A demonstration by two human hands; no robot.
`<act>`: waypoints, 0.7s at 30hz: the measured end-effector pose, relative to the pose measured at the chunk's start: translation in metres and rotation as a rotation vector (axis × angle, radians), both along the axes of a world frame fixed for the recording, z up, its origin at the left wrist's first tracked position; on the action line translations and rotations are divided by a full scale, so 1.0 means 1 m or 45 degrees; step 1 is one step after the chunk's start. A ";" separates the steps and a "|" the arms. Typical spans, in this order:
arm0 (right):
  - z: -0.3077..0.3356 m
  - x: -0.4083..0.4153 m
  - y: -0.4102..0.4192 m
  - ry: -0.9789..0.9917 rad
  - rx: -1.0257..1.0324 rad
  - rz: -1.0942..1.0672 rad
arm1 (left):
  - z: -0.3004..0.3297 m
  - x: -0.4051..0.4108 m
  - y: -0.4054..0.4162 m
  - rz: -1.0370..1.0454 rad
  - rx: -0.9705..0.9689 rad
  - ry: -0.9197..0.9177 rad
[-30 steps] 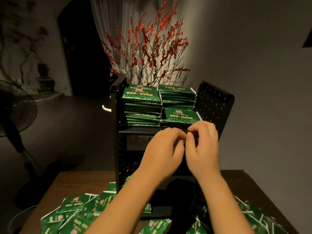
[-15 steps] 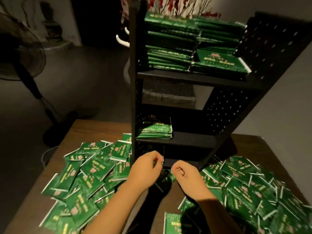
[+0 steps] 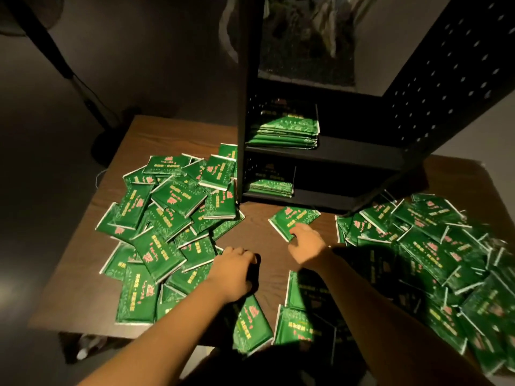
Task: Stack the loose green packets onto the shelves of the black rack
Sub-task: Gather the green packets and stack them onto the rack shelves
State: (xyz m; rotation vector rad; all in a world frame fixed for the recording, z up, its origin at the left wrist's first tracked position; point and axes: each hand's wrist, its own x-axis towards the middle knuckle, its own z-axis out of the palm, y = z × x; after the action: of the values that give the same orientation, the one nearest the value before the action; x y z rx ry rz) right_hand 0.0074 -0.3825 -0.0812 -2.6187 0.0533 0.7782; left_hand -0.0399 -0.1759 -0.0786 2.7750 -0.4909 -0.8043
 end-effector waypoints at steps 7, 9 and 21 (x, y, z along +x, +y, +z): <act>-0.009 0.007 0.006 0.062 -0.106 0.068 | 0.000 -0.008 0.004 -0.250 0.139 0.084; -0.009 0.011 0.005 0.101 -0.140 0.100 | -0.001 -0.013 0.002 -0.337 0.212 0.082; -0.004 0.023 -0.020 -0.204 -0.551 0.551 | -0.004 -0.005 -0.005 -0.267 0.272 -0.032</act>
State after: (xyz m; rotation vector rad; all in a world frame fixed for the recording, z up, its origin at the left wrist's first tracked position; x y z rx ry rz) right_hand 0.0305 -0.4024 -0.0849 -3.1497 -0.4527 0.7548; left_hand -0.0446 -0.1812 -0.0826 2.9669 -0.7523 -0.9170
